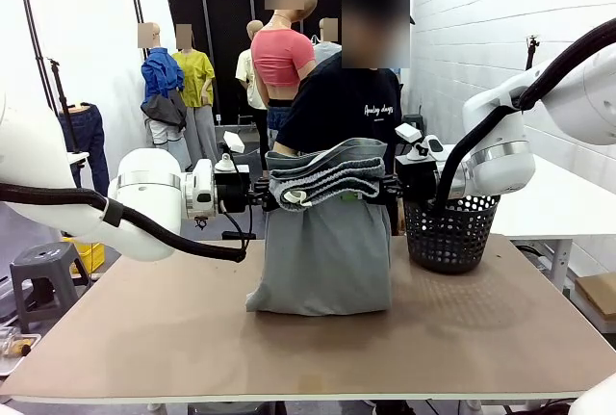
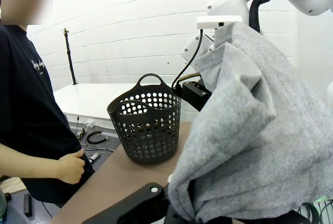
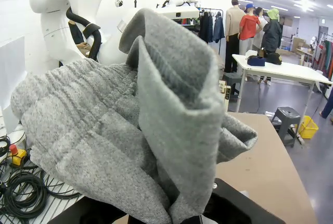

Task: Fold the training pants.
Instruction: Fold the Training pants in half.

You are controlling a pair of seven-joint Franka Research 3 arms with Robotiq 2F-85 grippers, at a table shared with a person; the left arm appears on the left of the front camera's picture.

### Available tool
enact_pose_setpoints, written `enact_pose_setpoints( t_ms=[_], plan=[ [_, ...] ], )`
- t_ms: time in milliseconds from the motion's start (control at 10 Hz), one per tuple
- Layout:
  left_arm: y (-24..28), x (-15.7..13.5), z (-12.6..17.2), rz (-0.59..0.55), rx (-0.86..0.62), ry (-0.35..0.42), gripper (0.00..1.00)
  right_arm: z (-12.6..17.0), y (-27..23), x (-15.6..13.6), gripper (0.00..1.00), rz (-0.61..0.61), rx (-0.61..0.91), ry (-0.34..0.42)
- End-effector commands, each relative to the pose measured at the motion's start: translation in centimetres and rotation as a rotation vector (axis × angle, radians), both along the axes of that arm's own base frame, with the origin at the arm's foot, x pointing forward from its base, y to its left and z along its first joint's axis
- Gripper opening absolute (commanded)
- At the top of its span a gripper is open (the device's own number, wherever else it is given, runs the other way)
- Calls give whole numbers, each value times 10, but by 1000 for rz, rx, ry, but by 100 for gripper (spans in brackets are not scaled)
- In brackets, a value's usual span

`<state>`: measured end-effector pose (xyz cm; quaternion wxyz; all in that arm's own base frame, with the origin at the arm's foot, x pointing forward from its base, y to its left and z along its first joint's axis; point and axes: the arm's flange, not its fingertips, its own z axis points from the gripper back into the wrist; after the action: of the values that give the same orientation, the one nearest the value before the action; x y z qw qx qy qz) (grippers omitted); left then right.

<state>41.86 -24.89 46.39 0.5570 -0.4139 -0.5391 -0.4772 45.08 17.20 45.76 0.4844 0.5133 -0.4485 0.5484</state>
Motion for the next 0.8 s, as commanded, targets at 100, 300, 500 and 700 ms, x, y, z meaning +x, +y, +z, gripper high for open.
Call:
enact_pose_setpoints(
  t_ms=[100, 300, 500, 700],
  plan=[
    [-2, -2, 3, 7, 8, -11, 0, 0, -1, -2, 0, 4, 17, 8],
    [-2, -2, 3, 7, 8, -11, 0, 0, -1, -2, 0, 4, 17, 8],
    [-2, -2, 3, 7, 8, -11, 0, 0, -1, -2, 0, 4, 17, 8],
    [-2, -2, 3, 7, 8, -11, 0, 0, -1, -2, 0, 4, 17, 8]
  ],
)
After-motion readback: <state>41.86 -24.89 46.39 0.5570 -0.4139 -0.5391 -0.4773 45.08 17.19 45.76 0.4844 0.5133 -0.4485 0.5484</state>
